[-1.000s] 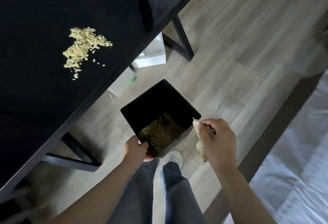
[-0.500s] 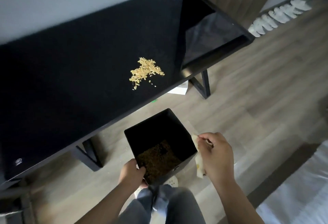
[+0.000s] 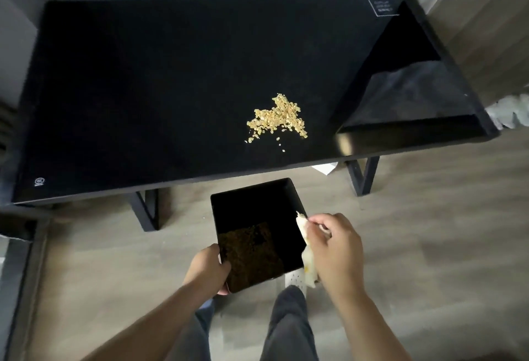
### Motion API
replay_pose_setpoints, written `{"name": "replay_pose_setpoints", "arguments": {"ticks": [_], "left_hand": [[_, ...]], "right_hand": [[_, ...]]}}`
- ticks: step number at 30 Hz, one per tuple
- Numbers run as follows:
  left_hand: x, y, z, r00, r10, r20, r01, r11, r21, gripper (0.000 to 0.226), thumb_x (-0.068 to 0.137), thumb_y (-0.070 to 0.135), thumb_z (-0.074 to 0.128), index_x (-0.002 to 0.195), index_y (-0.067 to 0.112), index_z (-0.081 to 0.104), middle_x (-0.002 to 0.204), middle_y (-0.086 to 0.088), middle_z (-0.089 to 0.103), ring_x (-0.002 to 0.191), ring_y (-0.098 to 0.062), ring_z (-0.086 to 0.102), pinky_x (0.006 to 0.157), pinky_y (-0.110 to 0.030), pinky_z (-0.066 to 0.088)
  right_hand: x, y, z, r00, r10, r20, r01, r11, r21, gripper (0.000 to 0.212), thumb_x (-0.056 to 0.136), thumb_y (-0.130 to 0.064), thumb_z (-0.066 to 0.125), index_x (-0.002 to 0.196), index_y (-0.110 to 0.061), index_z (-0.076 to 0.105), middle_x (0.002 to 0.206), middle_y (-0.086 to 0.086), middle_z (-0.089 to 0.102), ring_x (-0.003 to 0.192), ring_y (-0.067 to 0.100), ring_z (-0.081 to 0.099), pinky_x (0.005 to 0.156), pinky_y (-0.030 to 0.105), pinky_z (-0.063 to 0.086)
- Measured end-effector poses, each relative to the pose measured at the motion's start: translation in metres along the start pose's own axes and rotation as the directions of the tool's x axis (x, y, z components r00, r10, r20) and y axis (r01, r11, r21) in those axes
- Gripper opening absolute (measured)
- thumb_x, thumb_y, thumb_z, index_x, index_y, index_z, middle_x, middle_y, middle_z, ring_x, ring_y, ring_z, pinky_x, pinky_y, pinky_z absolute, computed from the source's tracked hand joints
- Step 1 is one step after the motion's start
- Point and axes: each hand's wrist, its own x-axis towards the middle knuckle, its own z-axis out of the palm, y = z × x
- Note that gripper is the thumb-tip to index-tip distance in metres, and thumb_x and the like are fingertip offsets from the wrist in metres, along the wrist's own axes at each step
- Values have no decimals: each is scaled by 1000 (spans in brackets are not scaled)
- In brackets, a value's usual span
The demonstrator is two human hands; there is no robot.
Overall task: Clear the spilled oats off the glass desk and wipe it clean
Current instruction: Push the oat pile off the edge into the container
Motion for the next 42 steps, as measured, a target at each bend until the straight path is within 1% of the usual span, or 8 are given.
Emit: {"name": "replay_pose_setpoints", "arguments": {"ticks": [3, 7, 11, 17, 22, 32, 38, 42], "left_hand": [[5, 12, 28, 997, -71, -22, 70, 997, -42, 10, 90, 5, 43, 91, 10, 52, 61, -9, 67, 44, -18, 66, 44, -25, 49], [13, 31, 61, 988, -128, -92, 121, 990, -69, 7, 90, 8, 47, 93, 10, 53, 63, -6, 65, 40, -13, 62, 41, -24, 46], [24, 46, 81, 981, -156, -113, 137, 978, -160, 10, 90, 2, 45, 96, 4, 53, 66, -10, 65, 38, -13, 61, 40, -23, 47], [54, 51, 82, 976, -118, -184, 97, 988, -121, 14, 85, 7, 50, 97, 5, 57, 74, -16, 71, 62, -31, 69, 62, -43, 57], [78, 60, 75, 979, -83, -188, 57, 988, -142, 17, 87, 2, 49, 100, 8, 57, 70, -15, 70, 57, -28, 69, 59, -38, 57], [105, 63, 60, 978, -43, -203, 18, 992, -126, 21, 83, 2, 50, 102, 3, 59, 63, -14, 69, 57, -28, 69, 64, -45, 57], [110, 64, 59, 981, -57, -186, 28, 987, -156, 16, 84, -1, 47, 96, 5, 58, 57, -11, 68, 48, -23, 67, 60, -42, 58], [109, 64, 55, 980, -60, -188, 29, 987, -160, 17, 84, 0, 48, 93, 10, 58, 56, -8, 67, 50, -23, 67, 55, -35, 57]], "right_hand": [[29, 19, -14, 993, -63, 97, 63, 998, 11, 6, 84, -14, 69, 86, -19, 70, 84, -10, 62, 74, 1, 58, 63, 5, 42], [71, 40, -31, 967, -150, 207, 154, 988, -1, 6, 85, -16, 68, 84, -22, 69, 83, -14, 59, 74, 0, 56, 62, 9, 42], [109, 56, -31, 959, -222, 176, 219, 975, 37, 5, 84, -16, 69, 81, -19, 69, 83, -12, 60, 75, 0, 56, 64, 6, 40], [151, 53, 0, 926, -333, 176, 323, 943, 85, 3, 87, -19, 67, 85, -21, 68, 86, -12, 60, 77, 5, 57, 62, 11, 41], [201, 33, 13, 932, -353, 83, 334, 924, 185, 5, 88, -20, 66, 85, -23, 69, 87, -8, 60, 81, 1, 56, 62, 8, 40], [316, 3, 57, 937, -348, 23, 344, 932, 118, 10, 88, -32, 63, 87, -24, 69, 95, -4, 66, 86, 6, 59, 65, 8, 41], [345, -3, 87, 934, -351, 70, 357, 926, -122, 17, 94, -30, 56, 99, -23, 70, 103, -6, 62, 88, 7, 56, 58, 11, 33], [320, 3, 82, 880, -436, 190, 455, 888, -72, 13, 92, -32, 59, 91, -24, 69, 96, -10, 58, 82, 5, 54, 63, 6, 31]]}}
